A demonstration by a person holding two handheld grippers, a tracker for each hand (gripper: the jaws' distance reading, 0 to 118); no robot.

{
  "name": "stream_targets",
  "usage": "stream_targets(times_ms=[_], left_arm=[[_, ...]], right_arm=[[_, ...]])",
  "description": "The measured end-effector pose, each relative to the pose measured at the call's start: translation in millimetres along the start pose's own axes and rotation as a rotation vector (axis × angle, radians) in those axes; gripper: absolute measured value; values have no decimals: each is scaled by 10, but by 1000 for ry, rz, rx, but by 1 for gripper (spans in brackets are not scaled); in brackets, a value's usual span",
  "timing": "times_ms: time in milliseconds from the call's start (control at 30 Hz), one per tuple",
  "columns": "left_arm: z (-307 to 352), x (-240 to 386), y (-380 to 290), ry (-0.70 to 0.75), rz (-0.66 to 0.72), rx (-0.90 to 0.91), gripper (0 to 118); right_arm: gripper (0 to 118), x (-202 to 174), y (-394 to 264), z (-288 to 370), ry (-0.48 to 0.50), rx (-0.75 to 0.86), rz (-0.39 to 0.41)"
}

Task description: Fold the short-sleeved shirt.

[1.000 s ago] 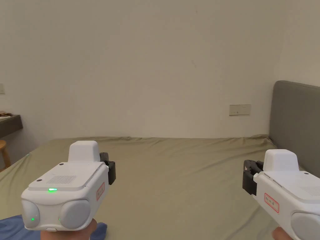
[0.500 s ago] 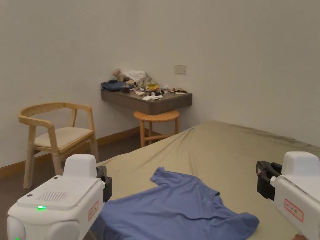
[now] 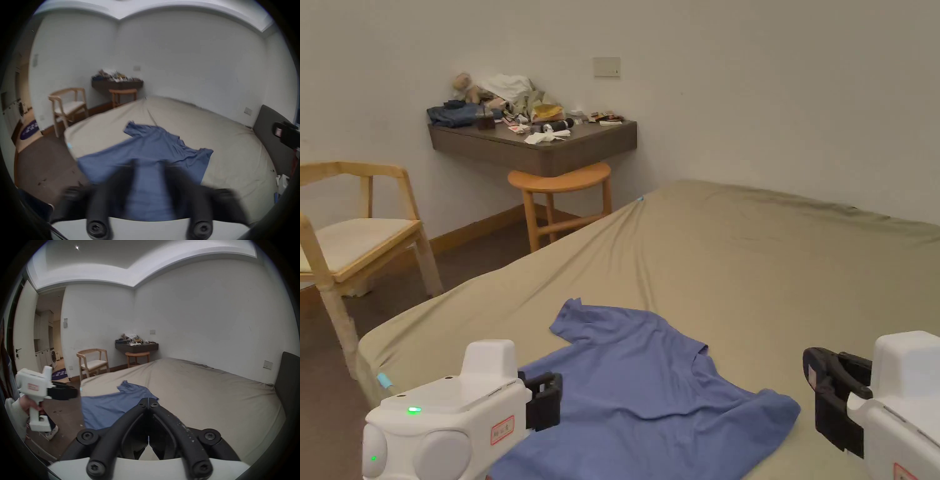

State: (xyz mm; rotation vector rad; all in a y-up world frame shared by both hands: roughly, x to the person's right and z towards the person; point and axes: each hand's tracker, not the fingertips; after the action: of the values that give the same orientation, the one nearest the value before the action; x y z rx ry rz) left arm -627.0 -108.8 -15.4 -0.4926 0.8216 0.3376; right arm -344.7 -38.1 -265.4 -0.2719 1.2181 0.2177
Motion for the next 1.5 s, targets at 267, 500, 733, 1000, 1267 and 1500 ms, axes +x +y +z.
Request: stream_targets(times_ms=[267, 500, 733, 1000, 1267, 1500], left_arm=[[-2194, 410, -115, -45, 52, -270, 117], [-3208, 882, -225, -35, 91, -426, 109], [-2974, 1216, -147, 55, -109, -405, 24], [-2027, 1765, 393, -1, -146, -272, 0], [-376, 3250, 906, -298, -261, -43, 0], [642, 4775, -77, -660, -331, -119, 0]], right_arm=[[1, 632, -521, -594, -95, -124, -43], [1, 976, -887, -829, -126, -210, -65], [1, 1111, -997, -666, -137, -220, -118], [1, 1391, -764, 349, -214, -154, -154], [1, 1590, -385, 2056, -411, 16, -160], [1, 1617, -254, 3403, -583, 137, -140]])
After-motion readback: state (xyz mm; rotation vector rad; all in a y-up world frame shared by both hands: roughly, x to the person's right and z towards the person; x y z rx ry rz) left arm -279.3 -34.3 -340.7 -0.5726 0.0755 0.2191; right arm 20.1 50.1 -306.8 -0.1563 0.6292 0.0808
